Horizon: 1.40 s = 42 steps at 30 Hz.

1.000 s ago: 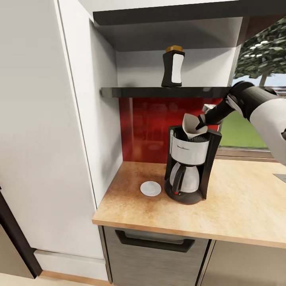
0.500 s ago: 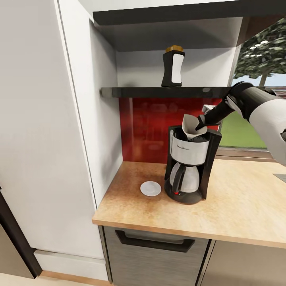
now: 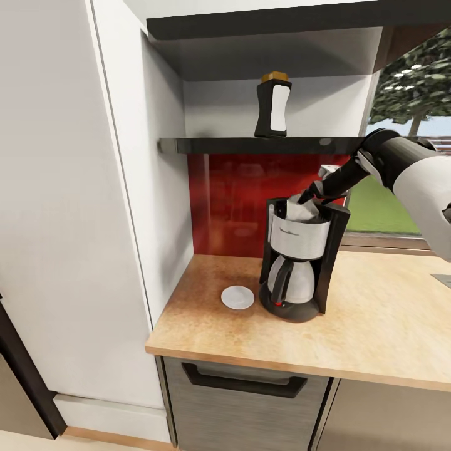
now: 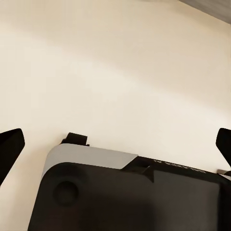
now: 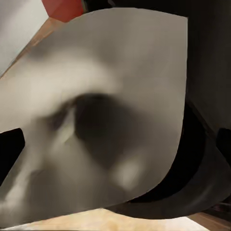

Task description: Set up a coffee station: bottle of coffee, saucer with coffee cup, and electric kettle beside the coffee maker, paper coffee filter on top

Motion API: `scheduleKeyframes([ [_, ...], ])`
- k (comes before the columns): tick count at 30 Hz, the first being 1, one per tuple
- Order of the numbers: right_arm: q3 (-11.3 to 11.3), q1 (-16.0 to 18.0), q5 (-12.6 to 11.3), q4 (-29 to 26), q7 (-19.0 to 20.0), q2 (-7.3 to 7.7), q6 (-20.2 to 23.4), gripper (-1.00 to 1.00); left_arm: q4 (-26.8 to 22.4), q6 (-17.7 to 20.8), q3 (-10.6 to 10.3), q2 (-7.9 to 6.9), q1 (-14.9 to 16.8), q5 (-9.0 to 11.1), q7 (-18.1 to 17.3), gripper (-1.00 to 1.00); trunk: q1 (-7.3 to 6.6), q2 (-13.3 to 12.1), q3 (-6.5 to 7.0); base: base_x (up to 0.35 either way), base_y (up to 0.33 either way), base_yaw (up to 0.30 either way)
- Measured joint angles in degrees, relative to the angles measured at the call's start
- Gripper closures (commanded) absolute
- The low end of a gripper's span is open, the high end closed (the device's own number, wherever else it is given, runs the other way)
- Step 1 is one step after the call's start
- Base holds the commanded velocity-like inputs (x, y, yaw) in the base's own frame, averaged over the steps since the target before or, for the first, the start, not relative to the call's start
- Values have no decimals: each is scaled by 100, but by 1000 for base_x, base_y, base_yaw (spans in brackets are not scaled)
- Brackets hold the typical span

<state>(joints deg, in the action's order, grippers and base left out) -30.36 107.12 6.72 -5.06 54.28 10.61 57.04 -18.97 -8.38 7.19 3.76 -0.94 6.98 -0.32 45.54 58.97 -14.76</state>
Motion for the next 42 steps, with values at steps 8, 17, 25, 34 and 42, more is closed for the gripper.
scheduleKeyframes([
  [8, -2, 0, -1, 0, 0, 0, 0, -100, 0, 0, 0, 0, 0, 0, 0, -100, 0, 0, 0, 0, 0, 0],
  [17, -1, 0, -10, -6, 1, -8, 1, -100, 0, -2, 0, 0, 0, 0, 0, -100, 0, 0, 0, 0, 0, 0],
  [25, -19, 0, -7, -49, 23, 3, -4, -100, 0, 1, 0, 0, 0, 0, 0, -100, 0, 0, 0, 0, 0, 0],
  [34, 6, 6, -14, -329, 55, 106, 1, -100, 0, -2, 0, 0, 0, 0, 0, -100, 0, 0, 0, 0, 0, 0],
  [42, 9, 8, -5, -976, 62, 227, 18, -100, 0, -2, 0, 0, 0, 0, 0, -100, 0, 0, 0, 0, 0, 0],
])
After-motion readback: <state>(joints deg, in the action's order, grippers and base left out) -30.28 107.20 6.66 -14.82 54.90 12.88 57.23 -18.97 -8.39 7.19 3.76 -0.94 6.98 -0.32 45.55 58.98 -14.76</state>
